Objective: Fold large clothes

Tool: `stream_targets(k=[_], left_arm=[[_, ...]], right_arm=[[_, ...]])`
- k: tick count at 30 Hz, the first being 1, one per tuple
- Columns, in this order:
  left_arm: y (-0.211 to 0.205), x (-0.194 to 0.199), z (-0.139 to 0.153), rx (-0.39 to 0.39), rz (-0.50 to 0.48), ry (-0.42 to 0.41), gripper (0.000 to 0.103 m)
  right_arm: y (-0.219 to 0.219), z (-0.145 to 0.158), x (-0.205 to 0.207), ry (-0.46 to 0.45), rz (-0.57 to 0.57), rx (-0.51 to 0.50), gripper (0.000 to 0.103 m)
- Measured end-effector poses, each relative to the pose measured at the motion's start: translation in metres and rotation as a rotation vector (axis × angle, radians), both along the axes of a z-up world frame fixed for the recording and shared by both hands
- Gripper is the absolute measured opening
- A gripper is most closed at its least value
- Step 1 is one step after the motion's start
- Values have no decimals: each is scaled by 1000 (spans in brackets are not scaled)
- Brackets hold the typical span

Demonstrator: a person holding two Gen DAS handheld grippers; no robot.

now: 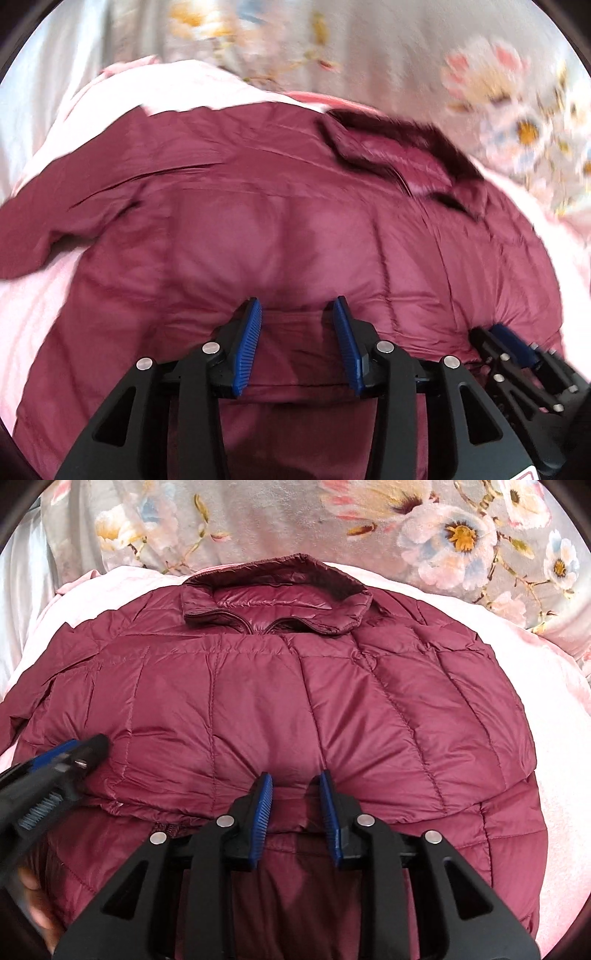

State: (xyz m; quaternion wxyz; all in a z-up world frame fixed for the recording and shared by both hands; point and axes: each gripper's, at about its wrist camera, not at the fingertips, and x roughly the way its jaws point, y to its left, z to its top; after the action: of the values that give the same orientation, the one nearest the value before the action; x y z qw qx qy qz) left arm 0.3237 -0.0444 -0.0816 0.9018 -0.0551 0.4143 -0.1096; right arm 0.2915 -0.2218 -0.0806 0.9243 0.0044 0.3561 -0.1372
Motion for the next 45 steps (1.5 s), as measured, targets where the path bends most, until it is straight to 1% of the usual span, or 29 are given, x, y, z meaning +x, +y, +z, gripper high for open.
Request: stream_targets(k=[2, 3, 4, 5, 6, 7, 9, 11, 13, 15, 18, 21, 22, 23, 24, 26, 28, 31, 32, 34, 37, 38, 39, 40, 41, 42, 43, 44, 45], left_arm=[[24, -5, 8, -38, 30, 17, 40], [43, -9, 14, -64, 46, 23, 41], [63, -13, 20, -84, 63, 21, 47], [82, -16, 26, -90, 86, 16, 55], [112, -19, 33, -82, 133, -1, 58], [133, -21, 36, -74, 174, -14, 62], [196, -25, 43, -67, 313, -30, 64], [259, -26, 44, -104, 449, -24, 65], [311, -25, 41, -155, 557, 2, 65], [356, -23, 35, -211, 648, 30, 65], [399, -16, 23, -283, 736, 63, 65], [416, -6, 11, -375, 758, 88, 64], [416, 0, 8, -390, 748, 92, 62], [413, 3, 7, -387, 743, 97, 50], [409, 7, 7, -380, 731, 93, 42], [397, 15, 15, -338, 677, 76, 0], [380, 21, 30, -315, 622, 42, 0], [326, 21, 76, -234, 494, -77, 0], [309, 20, 89, -221, 453, -107, 0], [255, 13, 121, -208, 329, -170, 0], [169, 1, 155, -211, 128, -223, 0], [142, -4, 162, -214, 67, -230, 0], [107, -12, 167, -215, -8, -232, 0], [78, -18, 168, -213, -67, -228, 0], [57, -24, 166, -208, -107, -221, 3], [28, -31, 159, -200, -158, -200, 6], [5, -36, 149, -200, -208, -167, 21], [-16, -39, 135, -203, -253, -118, 47], [-29, -40, 124, -206, -274, -82, 58]], right_arm=[[0, 2, -2, -4, 1, -2, 27], [1, 5, -6, -6, -2, -3, 31], [3, 7, -11, -12, -1, 3, 35], [6, 11, -20, -29, 8, 19, 38], [10, 14, -27, -44, 15, 30, 45], [16, 16, -35, -59, 26, 36, 50], [28, 17, -50, -72, 55, 39, 52], [41, 13, -59, -70, 82, 29, 54], [51, 6, -62, -57, 87, -11, 57], [57, 0, -60, -37, 82, -40, 57], [61, -3, -58, -29, 66, -61, 60], [58, -5, -55, -15, 54, -46, 63], [56, -5, -54, -13, 51, -37, 64], [55, -6, -54, -12, 49, -29, 65], [54, -6, -54, -12, 47, -23, 66], [52, -7, -54, -12, 42, -13, 67], [52, -7, -54, -13, 40, -10, 68], [52, -7, -55, -20, 39, -4, 68], [51, -6, -55, -24, 39, 0, 68], [48, -5, -57, -34, 37, 13, 68], [44, -1, -62, -62, 23, 34, 68], [41, 1, -65, -80, 22, 48, 68], [39, 4, -69, -96, 21, 61, 68], [36, 6, -74, -113, 17, 81, 68], [33, 8, -77, -123, 14, 99, 68], [27, 9, -83, -133, 11, 130, 69], [22, 10, -87, -140, 7, 153, 69], [18, 10, -92, -144, 3, 172, 70], [12, 11, -97, -145, -2, 189, 70]])
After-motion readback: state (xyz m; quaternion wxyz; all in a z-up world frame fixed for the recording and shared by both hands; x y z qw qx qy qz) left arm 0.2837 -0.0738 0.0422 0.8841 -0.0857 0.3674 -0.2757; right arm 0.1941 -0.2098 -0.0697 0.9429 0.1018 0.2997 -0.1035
